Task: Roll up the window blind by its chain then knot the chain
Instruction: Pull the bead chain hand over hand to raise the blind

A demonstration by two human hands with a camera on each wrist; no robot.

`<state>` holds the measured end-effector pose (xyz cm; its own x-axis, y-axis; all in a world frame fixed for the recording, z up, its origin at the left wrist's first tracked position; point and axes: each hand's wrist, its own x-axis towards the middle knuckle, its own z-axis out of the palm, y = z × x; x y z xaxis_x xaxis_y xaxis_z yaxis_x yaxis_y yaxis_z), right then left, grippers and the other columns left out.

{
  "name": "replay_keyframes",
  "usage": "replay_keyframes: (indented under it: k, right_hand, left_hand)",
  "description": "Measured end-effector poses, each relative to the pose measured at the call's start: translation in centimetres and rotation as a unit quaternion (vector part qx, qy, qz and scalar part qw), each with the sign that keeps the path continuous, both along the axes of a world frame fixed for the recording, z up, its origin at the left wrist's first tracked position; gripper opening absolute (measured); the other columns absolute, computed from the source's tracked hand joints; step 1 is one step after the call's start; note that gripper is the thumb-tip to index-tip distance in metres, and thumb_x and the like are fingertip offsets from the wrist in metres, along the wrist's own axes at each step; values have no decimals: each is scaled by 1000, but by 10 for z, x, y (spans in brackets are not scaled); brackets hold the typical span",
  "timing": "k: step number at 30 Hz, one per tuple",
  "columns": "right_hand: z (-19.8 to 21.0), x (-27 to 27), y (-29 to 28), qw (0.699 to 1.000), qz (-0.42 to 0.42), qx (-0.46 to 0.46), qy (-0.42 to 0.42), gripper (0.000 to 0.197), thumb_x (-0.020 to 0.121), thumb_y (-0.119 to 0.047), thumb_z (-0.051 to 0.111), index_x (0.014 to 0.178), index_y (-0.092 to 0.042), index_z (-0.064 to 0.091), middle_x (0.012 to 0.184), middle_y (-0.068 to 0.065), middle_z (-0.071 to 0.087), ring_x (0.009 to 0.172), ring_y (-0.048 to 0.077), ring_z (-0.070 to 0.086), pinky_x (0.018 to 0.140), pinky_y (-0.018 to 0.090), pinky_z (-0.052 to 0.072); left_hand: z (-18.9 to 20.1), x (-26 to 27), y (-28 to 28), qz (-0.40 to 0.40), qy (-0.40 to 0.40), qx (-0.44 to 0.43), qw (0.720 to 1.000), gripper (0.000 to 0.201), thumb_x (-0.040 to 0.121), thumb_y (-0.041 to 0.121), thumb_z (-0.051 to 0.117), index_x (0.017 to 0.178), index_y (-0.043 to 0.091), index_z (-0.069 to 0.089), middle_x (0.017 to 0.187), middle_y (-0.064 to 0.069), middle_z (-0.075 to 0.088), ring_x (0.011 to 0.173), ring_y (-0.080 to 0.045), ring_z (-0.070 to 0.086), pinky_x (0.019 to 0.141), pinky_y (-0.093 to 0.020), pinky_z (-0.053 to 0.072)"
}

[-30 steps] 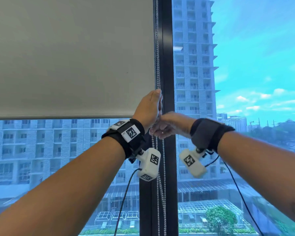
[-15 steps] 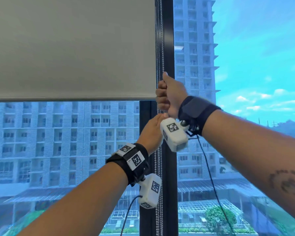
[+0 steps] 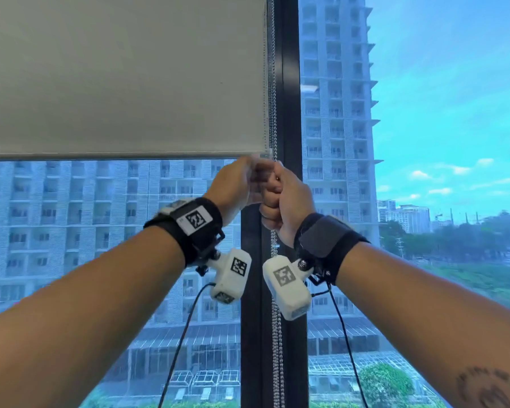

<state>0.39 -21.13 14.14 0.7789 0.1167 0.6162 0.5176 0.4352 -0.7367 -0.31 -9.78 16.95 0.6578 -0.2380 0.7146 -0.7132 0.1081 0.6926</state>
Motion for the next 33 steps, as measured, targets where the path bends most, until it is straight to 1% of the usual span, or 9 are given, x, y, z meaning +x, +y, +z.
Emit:
replay_keyframes:
  k: [6,8,11,14,18,22,24,27,33]
  right_hand:
    - [-6,-1,-1,999,6,-31,11,50,101,-50,40,58,-26,28,50,-5,18,38,11,11,41,18,9]
    - [-8,-3,-1,999,6,-43,15,49,102,-47,39,59,-26,27,50,-5,18,40,12,9,43,20,7]
    - [-10,-1,-1,997,-3,-75,10,49,101,-42,40,57,-24,30,52,-5,21,56,18,6,43,22,7]
    - [-11,9,-8,988,-14,-151,9,41,97,-36,40,61,-19,42,60,3,31,50,18,21,40,19,22]
    - [5,15,-33,986,23,-161,26,35,90,-22,35,71,-6,60,74,12,57,59,22,52,54,27,49]
    - [56,7,-45,993,-6,-119,-17,40,95,-21,39,71,-5,67,75,13,65,65,26,61,75,43,55]
    - [84,0,-43,996,-25,-84,-33,42,102,-29,39,81,-4,65,74,11,64,63,24,61,71,42,56]
    - [115,-12,-36,996,-21,-73,-37,49,106,-41,30,94,-4,59,76,11,60,61,20,56,58,30,49]
    - [123,-20,-8,998,-26,-52,-19,50,103,-50,35,61,-22,38,50,-5,29,42,12,19,46,25,16]
  left_hand:
    - [43,-11,-7,-6,11,-10,1000,51,107,40,30,115,0,61,94,-15,67,86,-27,68,76,-39,57]
    - [51,-12,-13,-9,25,-30,999,46,106,41,33,104,5,61,78,-7,60,66,-20,61,60,-32,54]
    - [54,-10,-24,0,34,-46,998,36,104,36,34,75,19,47,62,4,30,49,-12,21,40,-22,22]
    - [54,-11,-32,23,11,-56,998,37,102,31,33,65,25,34,54,8,22,52,-13,10,40,-21,9]
    - [55,-15,-36,33,-9,-59,998,38,101,30,33,64,27,27,51,9,20,49,-13,9,44,-22,5]
    - [42,-13,-41,37,7,-74,997,45,103,32,33,58,25,32,44,12,27,32,-8,18,37,-13,15]
    - [32,-12,-44,35,19,-81,996,49,104,33,34,56,25,41,42,13,31,31,-5,20,38,-12,14]
    - [21,-6,-45,30,17,-72,997,42,103,34,37,62,25,37,52,8,27,41,-8,17,45,-20,8]
    - [15,-4,-39,61,-17,-29,998,30,91,42,50,69,21,56,69,-4,53,70,-20,47,67,-34,34]
